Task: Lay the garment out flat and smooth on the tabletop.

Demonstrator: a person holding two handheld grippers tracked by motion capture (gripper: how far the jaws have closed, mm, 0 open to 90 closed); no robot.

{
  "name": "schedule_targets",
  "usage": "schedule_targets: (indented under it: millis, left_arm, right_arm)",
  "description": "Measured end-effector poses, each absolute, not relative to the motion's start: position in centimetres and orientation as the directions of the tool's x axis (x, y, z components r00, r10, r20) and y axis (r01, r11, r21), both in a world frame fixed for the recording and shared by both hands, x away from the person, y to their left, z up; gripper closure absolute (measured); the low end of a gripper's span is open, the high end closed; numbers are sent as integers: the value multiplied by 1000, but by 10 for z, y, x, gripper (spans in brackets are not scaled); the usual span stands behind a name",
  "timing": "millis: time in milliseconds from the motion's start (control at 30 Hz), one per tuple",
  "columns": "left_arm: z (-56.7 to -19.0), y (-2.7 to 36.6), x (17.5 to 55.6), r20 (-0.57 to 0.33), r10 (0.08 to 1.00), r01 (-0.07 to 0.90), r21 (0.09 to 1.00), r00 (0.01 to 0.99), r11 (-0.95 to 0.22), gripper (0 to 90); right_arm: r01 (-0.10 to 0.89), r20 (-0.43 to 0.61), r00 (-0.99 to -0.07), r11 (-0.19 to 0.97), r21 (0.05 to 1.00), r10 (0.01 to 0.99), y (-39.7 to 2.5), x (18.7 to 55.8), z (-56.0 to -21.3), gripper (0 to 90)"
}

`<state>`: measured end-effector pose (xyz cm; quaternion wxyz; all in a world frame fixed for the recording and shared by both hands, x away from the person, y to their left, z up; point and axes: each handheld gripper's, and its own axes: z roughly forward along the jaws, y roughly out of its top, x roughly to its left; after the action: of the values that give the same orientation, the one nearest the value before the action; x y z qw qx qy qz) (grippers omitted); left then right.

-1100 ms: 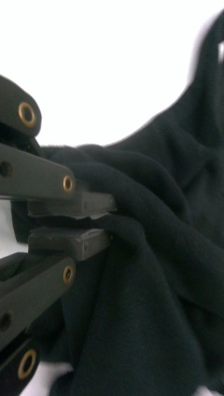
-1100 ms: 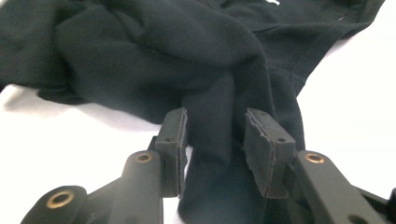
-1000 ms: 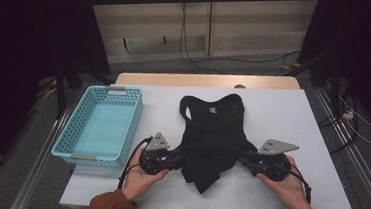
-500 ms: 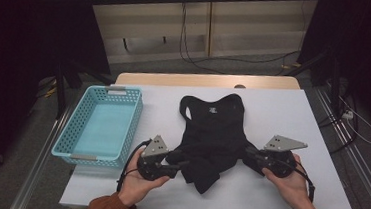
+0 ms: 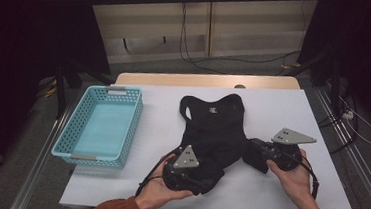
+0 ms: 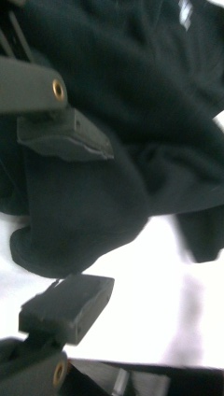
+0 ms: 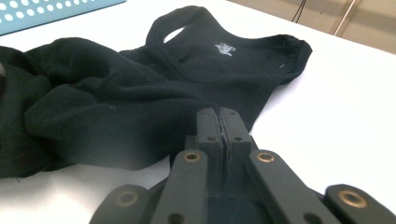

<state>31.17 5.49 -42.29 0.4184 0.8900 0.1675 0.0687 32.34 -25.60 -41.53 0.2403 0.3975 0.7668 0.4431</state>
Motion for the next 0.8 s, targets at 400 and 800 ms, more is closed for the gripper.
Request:
schedule_targets:
  millis: [400, 800]
  left_arm:
    - [-424, 82, 337, -38, 449, 307, 780, 893, -545, 789]
    - [-398, 120, 358, -108, 541, 354, 856, 834, -376, 785]
  right_arm:
    - [397, -11, -565, 283, 873, 825, -259, 322, -415, 884]
    - [363, -5, -545, 241, 900, 839, -268, 321, -402, 884]
